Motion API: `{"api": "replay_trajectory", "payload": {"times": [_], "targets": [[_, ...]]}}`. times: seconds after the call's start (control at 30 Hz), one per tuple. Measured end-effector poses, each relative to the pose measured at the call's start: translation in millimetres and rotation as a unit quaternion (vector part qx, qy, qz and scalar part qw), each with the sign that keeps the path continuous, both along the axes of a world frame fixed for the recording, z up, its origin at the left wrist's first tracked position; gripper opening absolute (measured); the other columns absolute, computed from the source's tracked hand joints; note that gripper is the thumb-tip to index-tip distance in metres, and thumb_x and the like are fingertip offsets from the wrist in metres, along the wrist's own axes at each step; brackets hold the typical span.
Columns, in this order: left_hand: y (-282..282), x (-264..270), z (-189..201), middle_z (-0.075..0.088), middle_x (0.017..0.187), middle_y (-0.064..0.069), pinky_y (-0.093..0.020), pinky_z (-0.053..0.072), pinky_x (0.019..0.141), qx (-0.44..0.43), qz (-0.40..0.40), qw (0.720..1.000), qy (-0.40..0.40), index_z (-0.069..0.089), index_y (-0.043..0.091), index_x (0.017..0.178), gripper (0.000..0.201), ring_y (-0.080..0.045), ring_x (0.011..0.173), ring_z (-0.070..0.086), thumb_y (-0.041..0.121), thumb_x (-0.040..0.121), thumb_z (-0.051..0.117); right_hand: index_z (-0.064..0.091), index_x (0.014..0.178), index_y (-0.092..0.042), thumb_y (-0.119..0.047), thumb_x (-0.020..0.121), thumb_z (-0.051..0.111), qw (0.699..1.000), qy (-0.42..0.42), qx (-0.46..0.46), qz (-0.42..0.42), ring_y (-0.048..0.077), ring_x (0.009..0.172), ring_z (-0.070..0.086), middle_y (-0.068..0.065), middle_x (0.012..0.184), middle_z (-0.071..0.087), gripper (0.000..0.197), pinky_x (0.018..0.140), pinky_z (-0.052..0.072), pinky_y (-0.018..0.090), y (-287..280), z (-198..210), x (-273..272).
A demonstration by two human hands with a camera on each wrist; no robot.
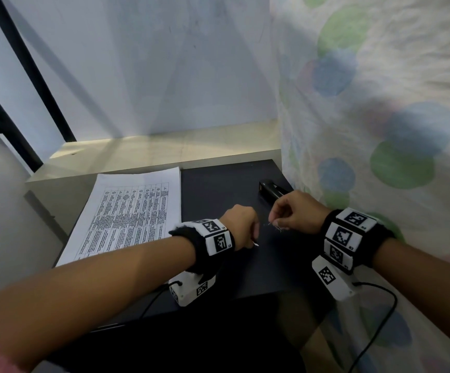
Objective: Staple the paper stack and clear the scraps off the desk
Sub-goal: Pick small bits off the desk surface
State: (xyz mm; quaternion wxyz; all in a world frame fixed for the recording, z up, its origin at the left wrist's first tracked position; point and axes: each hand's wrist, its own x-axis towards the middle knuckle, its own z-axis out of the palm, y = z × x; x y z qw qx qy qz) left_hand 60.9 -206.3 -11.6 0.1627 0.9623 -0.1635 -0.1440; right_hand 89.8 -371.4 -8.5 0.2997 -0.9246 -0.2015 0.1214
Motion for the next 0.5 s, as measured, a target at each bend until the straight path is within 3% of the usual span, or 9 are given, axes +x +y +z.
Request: {"api": "replay_trajectory", "payload": {"times": [0.13, 0.2, 0.27, 0.5], "targets": [[-0.9, 0.8, 0.2, 0.071, 0.101, -0.009, -0.026, 0.05, 0.074, 0.017, 0.001, 1.0, -0.012, 0.066, 0.011, 0.082, 0.012, -0.023, 0.094, 0.066, 0.005, 0.072, 0.072, 0.065, 0.071, -0.023, -0.004, 0.078, 0.069, 1.0, 0.001, -0.001, -0.001, -0.006, 0.049, 0.059, -0.012, 0.062, 0.062, 0.021, 0.053, 0.046, 0.009, 0.4, 0.1, -0.4], [-1.2, 2.7, -0.8, 0.069, 0.097, -0.009, -0.025, 0.046, 0.068, 0.018, 0.006, 1.0, -0.015, 0.052, 0.018, 0.066, 0.025, -0.023, 0.086, 0.063, 0.006, 0.072, 0.073, 0.066, 0.073, -0.021, -0.003, 0.079, 0.069, 1.0, 0.003, -0.001, -0.002, -0.001, 0.053, 0.06, -0.01, 0.063, 0.063, 0.019, 0.055, 0.047, 0.01, 0.6, 0.0, -0.3], [-1.4, 4.8, -1.5, 0.064, 0.089, -0.006, -0.025, 0.046, 0.067, 0.01, 0.019, 1.0, -0.01, 0.043, 0.022, 0.06, 0.036, -0.02, 0.08, 0.058, 0.008, 0.07, 0.075, 0.067, 0.075, -0.018, -0.003, 0.079, 0.068, 1.0, 0.007, 0.001, -0.002, 0.002, 0.057, 0.06, -0.008, 0.065, 0.064, 0.016, 0.055, 0.048, 0.01, 0.7, 0.5, -0.7], [12.8, 13.3, 1.1, 0.065, 0.083, -0.001, -0.025, 0.052, 0.068, -0.041, 0.076, 0.996, 0.012, 0.048, 0.023, 0.06, 0.033, -0.015, 0.077, 0.06, 0.011, 0.068, 0.077, 0.064, 0.071, -0.024, -0.005, 0.08, 0.068, 1.0, 0.007, -0.003, -0.005, -0.008, 0.049, 0.058, -0.01, 0.065, 0.063, 0.022, 0.053, 0.046, 0.008, 0.2, 4.3, -2.1]]}}
